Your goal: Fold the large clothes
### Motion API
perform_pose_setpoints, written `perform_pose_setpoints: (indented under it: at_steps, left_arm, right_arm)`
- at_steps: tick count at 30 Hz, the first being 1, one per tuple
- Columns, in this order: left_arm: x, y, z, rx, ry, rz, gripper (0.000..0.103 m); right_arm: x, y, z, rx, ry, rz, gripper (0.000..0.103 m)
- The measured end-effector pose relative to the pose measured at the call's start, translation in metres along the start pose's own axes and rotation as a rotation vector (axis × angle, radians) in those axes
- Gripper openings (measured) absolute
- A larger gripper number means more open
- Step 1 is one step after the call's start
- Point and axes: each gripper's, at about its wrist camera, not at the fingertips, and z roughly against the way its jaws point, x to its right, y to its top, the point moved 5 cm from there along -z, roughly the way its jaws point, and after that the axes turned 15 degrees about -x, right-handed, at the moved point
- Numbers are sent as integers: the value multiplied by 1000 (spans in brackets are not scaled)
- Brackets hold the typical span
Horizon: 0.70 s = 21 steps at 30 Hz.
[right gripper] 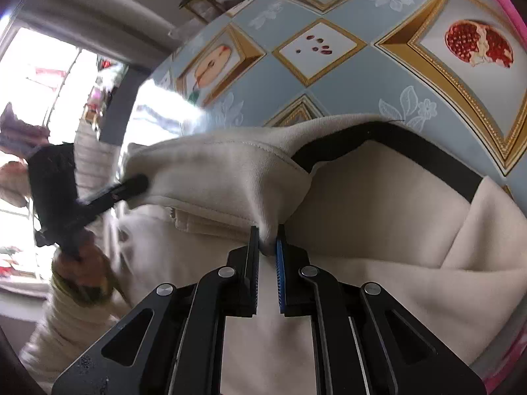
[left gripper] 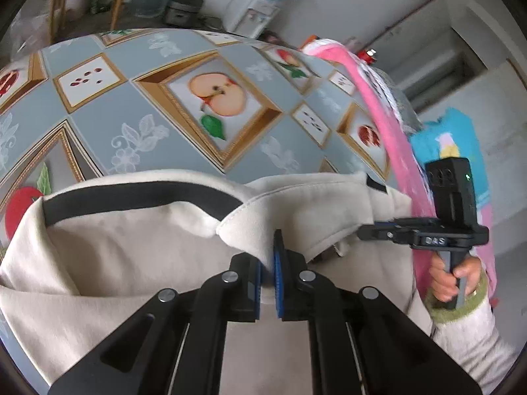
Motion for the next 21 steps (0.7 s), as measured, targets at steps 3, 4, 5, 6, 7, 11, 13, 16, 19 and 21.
perform_pose_setpoints:
  at_steps: [3, 4, 5, 6, 7, 11, 13, 16, 19, 21]
  left_arm:
    - [0, -2, -11, -35, 44, -1, 11]
    - [-1, -2, -16, -43, 52, 5, 11]
    - [-3, -1, -22, -49, 51, 15, 11]
    - [-5, 0, -24, -45, 43, 28, 11]
    - [-6, 0, -24, -41, 32, 37, 11]
    - [-8, -3, -23, -30, 15, 46, 11]
    - [-8, -6, -22, -25, 14, 37, 11]
    - [-9, -7, -21, -21, -5, 42, 11]
    - [-12, -10, -20, -24, -37, 54, 11]
    - [-12, -12, -19, -27, -41, 51, 12]
  right_arm:
    - [-1, 1, -4, 24, -70, 33, 9]
    - [-1, 1, -2, 28, -78, 31, 8]
    - [-2, 1, -2, 31, -96, 27, 9]
    - [-3, 1, -2, 32, -109, 25, 15]
    - [-5, 1, -1, 33, -124, 20, 23]
    - [-10, -8, 35, 154, -269, -13, 56]
    - [-17, -13, 61, 256, -318, -19, 56]
    - [-38, -8, 70, 301, -248, 25, 47]
    - [-60, 5, 45, 236, -167, 73, 29]
    - [-72, 13, 23, 193, -157, 105, 22]
